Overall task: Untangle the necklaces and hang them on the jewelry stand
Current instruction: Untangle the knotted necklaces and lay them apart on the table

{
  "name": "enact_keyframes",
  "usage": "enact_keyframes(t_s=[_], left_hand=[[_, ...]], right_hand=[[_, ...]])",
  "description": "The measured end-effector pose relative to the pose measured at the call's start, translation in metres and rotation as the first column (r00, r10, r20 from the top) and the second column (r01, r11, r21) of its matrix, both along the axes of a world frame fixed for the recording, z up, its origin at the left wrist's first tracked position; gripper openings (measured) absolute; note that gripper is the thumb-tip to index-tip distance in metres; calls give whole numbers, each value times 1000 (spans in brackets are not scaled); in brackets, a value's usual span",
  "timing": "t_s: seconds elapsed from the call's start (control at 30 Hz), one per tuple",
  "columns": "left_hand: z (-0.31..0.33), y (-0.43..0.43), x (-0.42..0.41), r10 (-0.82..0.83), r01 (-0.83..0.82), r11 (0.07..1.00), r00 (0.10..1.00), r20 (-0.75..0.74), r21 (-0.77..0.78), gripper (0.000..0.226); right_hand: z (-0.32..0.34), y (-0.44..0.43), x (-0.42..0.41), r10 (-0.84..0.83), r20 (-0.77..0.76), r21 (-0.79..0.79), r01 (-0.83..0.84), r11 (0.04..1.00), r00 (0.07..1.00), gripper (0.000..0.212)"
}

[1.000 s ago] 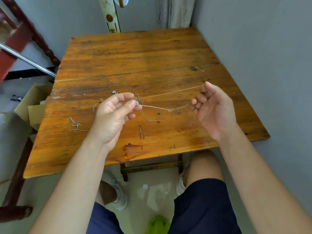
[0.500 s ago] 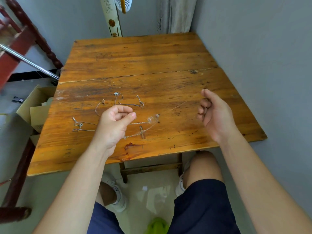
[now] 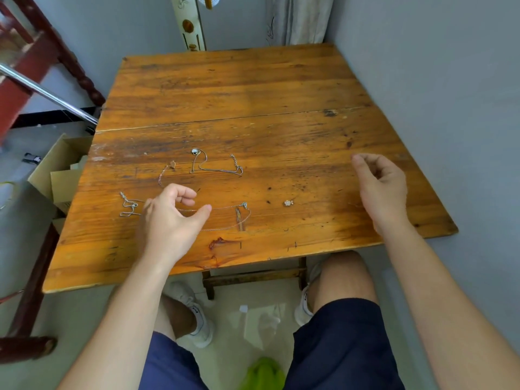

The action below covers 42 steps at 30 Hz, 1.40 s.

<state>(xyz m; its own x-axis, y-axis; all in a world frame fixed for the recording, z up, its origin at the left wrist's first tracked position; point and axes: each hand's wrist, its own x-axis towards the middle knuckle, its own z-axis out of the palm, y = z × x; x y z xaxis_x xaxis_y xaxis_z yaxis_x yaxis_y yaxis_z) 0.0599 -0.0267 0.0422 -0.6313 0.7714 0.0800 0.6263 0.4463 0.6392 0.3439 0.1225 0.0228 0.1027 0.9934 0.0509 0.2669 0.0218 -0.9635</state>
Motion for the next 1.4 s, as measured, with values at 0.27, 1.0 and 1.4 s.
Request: enact_keyframes(t_s=[0.27,1.0,1.4], left_hand=[[-11,0,9,-38,17,996,970,-241,-87,43],[-45,-27,20,-197,209,978,949,-246,24,42],[-53,-71,9,-125,56,985,887,-444,-165,70]], right_hand=[[-13,-1,3,72,451,111,-135,985,890,13],[-18,-59,-111,309,785,120,-621,774,537,33],[-24,-67,-99,159,790,191,-484,854,593,21]])
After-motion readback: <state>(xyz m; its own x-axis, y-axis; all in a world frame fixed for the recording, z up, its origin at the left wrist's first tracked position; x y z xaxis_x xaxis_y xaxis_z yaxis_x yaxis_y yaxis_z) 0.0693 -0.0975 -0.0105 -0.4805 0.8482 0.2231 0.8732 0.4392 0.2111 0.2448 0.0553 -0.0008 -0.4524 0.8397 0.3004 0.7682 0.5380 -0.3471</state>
